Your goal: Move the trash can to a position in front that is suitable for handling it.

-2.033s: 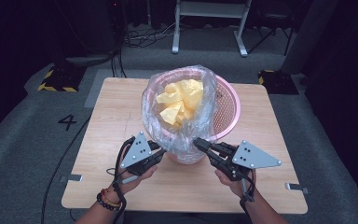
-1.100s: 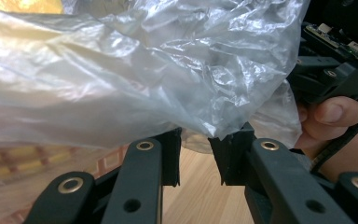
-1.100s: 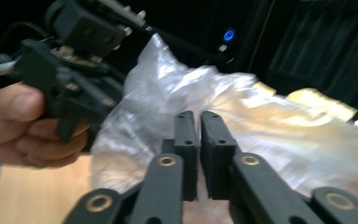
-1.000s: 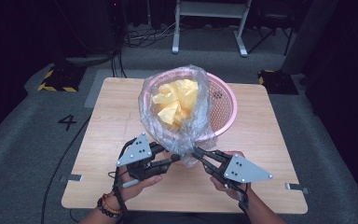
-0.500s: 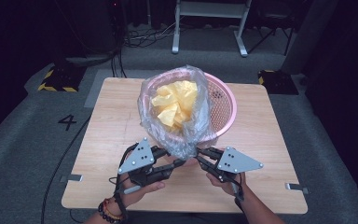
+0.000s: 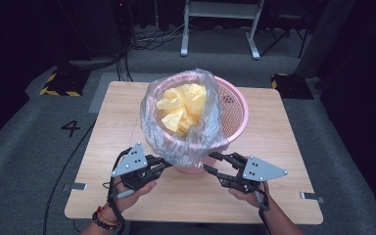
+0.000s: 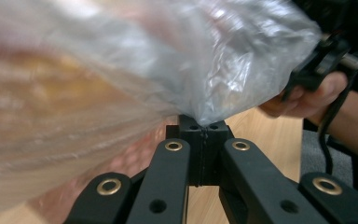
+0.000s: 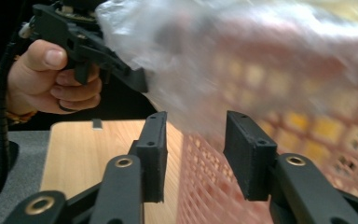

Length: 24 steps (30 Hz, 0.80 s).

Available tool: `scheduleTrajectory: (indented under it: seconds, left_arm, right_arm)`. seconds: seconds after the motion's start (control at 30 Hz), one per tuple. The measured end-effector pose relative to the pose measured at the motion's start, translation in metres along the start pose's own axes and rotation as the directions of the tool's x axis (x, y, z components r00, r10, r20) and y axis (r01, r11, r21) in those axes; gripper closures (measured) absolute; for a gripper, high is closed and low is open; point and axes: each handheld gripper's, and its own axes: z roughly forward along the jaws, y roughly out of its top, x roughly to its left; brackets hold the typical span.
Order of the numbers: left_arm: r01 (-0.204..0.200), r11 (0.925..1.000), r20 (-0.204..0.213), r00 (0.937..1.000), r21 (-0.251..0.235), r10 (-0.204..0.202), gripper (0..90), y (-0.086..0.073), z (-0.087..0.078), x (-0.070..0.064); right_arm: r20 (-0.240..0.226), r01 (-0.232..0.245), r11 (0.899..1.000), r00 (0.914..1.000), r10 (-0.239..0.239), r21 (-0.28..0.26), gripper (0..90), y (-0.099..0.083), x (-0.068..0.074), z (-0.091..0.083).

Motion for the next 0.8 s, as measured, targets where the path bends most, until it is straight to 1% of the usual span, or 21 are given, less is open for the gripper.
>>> scheduleTrajectory:
  seconds: [0.07, 0.1, 0.13, 0.17, 0.23, 0.27, 0.37, 0.4, 0.43, 0.5, 0.53, 0.57, 0.63, 0.67, 0.7, 0.73, 0.77, 0.8]
  left_arm:
    - [-0.012, 0.9993, -0.018, 0.9998, 0.034, 0.013, 90.0, -0.007, 0.001, 0.003]
    - [-0.017, 0.9988, -0.023, 0.9996, 0.047, 0.018, 90.0, -0.009, 0.002, 0.003]
    - [-0.044, 0.9964, -0.036, 0.9983, 0.072, 0.046, 90.0, -0.011, 0.004, 0.002]
    - [-0.061, 0.9942, -0.038, 0.9972, 0.089, 0.064, 90.0, -0.013, 0.006, 0.0]
    - [-0.082, 0.9899, -0.042, 0.9953, 0.116, 0.087, 90.0, -0.015, 0.01, -0.004]
    - [-0.105, 0.985, -0.048, 0.9926, 0.137, 0.112, 90.0, -0.016, 0.012, -0.005]
    - [-0.132, 0.9756, -0.038, 0.9893, 0.176, 0.141, 90.0, -0.021, 0.018, -0.009]
    - [-0.137, 0.973, -0.034, 0.9888, 0.186, 0.145, 90.0, -0.022, 0.02, -0.01]
    - [-0.136, 0.9723, -0.028, 0.9892, 0.19, 0.144, 90.0, -0.024, 0.022, -0.011]
    - [-0.154, 0.9654, -0.027, 0.9863, 0.211, 0.163, 90.0, -0.025, 0.026, -0.013]
    - [-0.154, 0.9655, -0.023, 0.9865, 0.21, 0.162, 90.0, -0.026, 0.027, -0.013]
    - [-0.149, 0.9663, -0.024, 0.9873, 0.21, 0.157, 90.0, -0.026, 0.028, -0.013]
    - [-0.145, 0.9676, -0.027, 0.9877, 0.207, 0.154, 90.0, -0.026, 0.03, -0.012]
    - [-0.139, 0.9694, -0.028, 0.9887, 0.203, 0.147, 90.0, -0.026, 0.03, -0.012]
    - [-0.129, 0.9726, -0.027, 0.9903, 0.193, 0.136, 90.0, -0.027, 0.031, -0.011]
    - [-0.127, 0.9734, -0.024, 0.9907, 0.191, 0.134, 90.0, -0.028, 0.031, -0.01]
    - [-0.123, 0.976, -0.021, 0.9915, 0.18, 0.129, 90.0, -0.029, 0.031, -0.009]
    - [-0.118, 0.9797, -0.015, 0.9924, 0.162, 0.122, 90.0, -0.03, 0.03, -0.009]
  right_arm:
    - [0.013, -0.024, 1.0, 0.9996, 0.024, 0.002, 58.8, -0.003, -0.004, -0.004]
    - [0.013, -0.043, 0.999, 0.999, 0.043, -0.008, 58.2, -0.003, -0.007, -0.007]
    - [0.013, -0.048, 0.999, 0.9987, 0.049, -0.016, 57.8, -0.002, -0.008, -0.008]
    - [0.019, -0.054, 0.998, 0.9984, 0.054, -0.023, 57.0, -0.001, -0.008, -0.011]
    - [0.025, -0.072, 0.996, 0.997, 0.073, -0.047, 54.2, 0.003, -0.008, -0.015]
    - [0.023, -0.079, 0.995, 0.9965, 0.081, -0.061, 53.5, 0.005, -0.007, -0.016]
    - [0.023, -0.096, 0.992, 0.9949, 0.098, -0.079, 49.6, 0.01, -0.003, -0.017]
    - [0.013, -0.106, 0.991, 0.9942, 0.107, -0.083, 48.9, 0.012, -0.002, -0.016]
    - [0.002, -0.116, 0.989, 0.9931, 0.117, -0.09, 47.6, 0.013, 0.0, -0.015]
    - [-0.02, -0.133, 0.986, 0.9911, 0.132, -0.098, 47.8, 0.018, 0.004, -0.01]
    - [-0.018, -0.135, 0.987, 0.9909, 0.134, -0.089, 48.3, 0.019, 0.005, -0.006]
    - [-0.018, -0.135, 0.987, 0.9909, 0.134, -0.086, 51.9, 0.021, 0.007, -0.002]
    - [-0.006, -0.117, 0.991, 0.9931, 0.117, -0.069, 64.5, 0.022, 0.011, 0.006]
    - [-0.016, -0.112, 0.992, 0.9937, 0.111, -0.064, 73.0, 0.023, 0.013, 0.01]
    - [-0.027, -0.105, 0.992, 0.9942, 0.104, -0.064, 78.0, 0.023, 0.014, 0.013]
    - [-0.021, -0.082, 0.995, 0.9965, 0.081, -0.052, 82.8, 0.024, 0.017, 0.018]
    - [-0.02, -0.074, 0.996, 0.9971, 0.073, -0.043, 85.0, 0.024, 0.018, 0.023]
    - [-0.025, -0.076, 0.996, 0.9969, 0.075, -0.043, 86.8, 0.024, 0.018, 0.027]
